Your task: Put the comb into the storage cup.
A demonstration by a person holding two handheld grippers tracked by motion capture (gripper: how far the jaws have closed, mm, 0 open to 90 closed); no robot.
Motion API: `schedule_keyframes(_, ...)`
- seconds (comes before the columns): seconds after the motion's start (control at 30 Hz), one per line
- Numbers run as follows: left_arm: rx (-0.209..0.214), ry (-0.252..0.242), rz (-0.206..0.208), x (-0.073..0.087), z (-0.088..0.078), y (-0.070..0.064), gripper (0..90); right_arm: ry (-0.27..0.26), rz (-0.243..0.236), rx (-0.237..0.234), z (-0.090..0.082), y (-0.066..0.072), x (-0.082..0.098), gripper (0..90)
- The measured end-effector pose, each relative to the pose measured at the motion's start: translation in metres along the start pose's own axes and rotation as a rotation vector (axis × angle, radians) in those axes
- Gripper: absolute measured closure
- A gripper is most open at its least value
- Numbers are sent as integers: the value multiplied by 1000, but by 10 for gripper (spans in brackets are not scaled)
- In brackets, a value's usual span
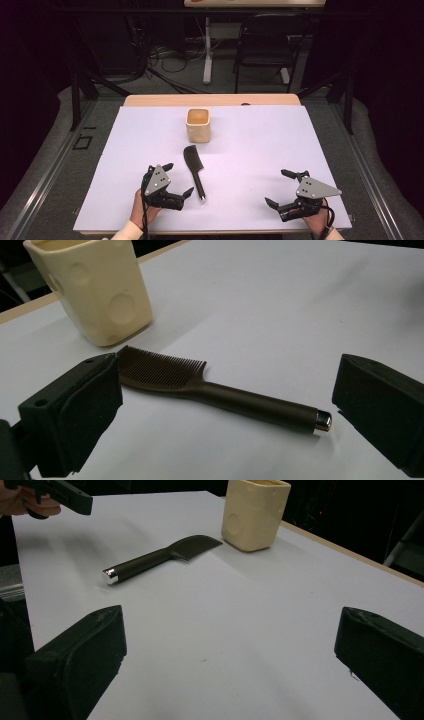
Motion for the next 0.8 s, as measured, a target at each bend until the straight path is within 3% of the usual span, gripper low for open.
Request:
schedule_keyframes(0.3, 21, 9, 11, -7, 11, -8, 0, 1, -2, -3, 1, 0, 0, 0)
schedule_keyframes(0.57, 9, 17, 10, -12, 19, -14, 0, 13, 3, -2, 0, 0, 2, 0)
schedule_keyframes(0.8, 34, 35, -2, -14, 28, -20, 0, 18, 3, -6, 2, 0, 2, 0)
Point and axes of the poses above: each handheld gripper's, and its own axes: z roughly forward along the jaws, x roughly out of its underside, y roughly to its left, the point moved 8 cm from there along z, roughly forward along the jaws, and after that the axes turned 3 degrees about y, right-handed, at the moved point
